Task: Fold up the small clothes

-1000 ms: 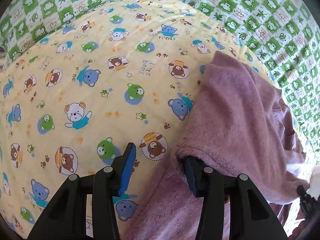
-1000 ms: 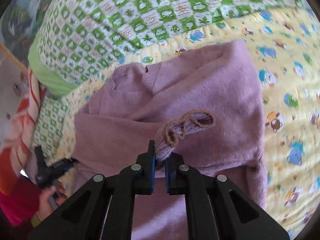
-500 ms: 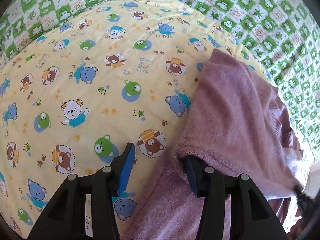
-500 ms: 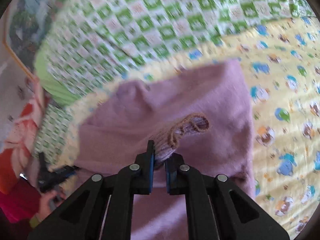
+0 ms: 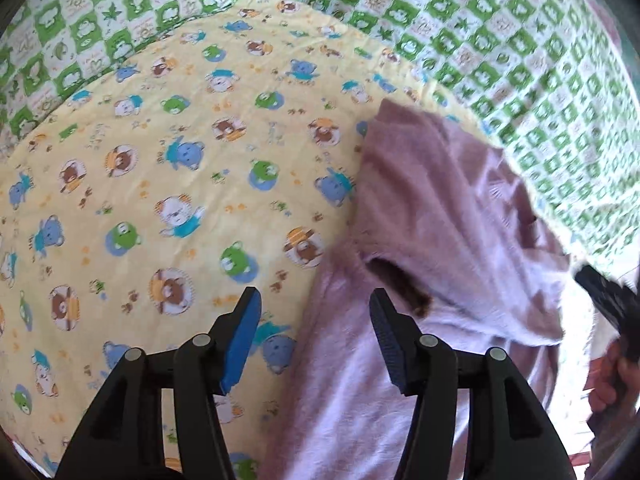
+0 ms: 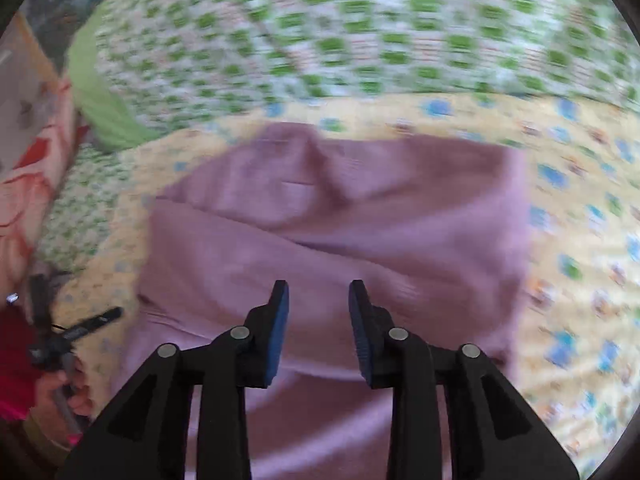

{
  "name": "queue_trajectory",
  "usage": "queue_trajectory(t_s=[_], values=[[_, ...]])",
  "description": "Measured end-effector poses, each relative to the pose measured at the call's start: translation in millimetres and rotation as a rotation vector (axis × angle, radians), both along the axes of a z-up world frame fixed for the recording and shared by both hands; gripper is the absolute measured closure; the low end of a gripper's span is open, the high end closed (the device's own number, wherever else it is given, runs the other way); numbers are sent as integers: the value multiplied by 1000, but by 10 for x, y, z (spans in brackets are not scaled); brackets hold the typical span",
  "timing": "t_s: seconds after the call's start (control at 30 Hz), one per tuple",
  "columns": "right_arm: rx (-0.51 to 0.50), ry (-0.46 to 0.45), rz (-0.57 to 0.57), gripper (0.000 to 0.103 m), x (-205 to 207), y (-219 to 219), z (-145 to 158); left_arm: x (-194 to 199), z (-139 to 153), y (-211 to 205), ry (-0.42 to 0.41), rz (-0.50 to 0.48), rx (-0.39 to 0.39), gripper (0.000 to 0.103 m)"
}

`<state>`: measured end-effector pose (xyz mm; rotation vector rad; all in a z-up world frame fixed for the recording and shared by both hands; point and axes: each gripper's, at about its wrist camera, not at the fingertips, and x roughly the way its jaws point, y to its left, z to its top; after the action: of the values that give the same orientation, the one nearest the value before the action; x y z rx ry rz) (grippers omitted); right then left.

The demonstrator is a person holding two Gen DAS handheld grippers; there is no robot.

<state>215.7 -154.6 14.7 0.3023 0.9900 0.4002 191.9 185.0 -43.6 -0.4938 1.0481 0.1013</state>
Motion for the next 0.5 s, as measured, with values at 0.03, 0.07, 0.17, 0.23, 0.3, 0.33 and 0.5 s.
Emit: queue_trajectory(t_s=[0.03,0.07,0.17,0.23,0.3,0.33,0.5], values=[[36,1,37,70,133,141,22,34,18,-11,-1,8,1,46],[68,6,70,70,246,283,31,101,34,-42,0,13,-8,46],[156,45,180,70,663,809,38,219,51,-121,4,15,-63,45],[176,73,236,70,881,1189,14,272,23,-201,16,20,-136,44],[180,109,292,70,1052,1525,-36,311,-62,-284,29,16,-230,42],[175,126,319,70,1121,1678,-66,334,-109,-322,38,18,-249,42],[148,302,326,70,1474,2100,-397,482,-442,-268,101,91,-389,42]])
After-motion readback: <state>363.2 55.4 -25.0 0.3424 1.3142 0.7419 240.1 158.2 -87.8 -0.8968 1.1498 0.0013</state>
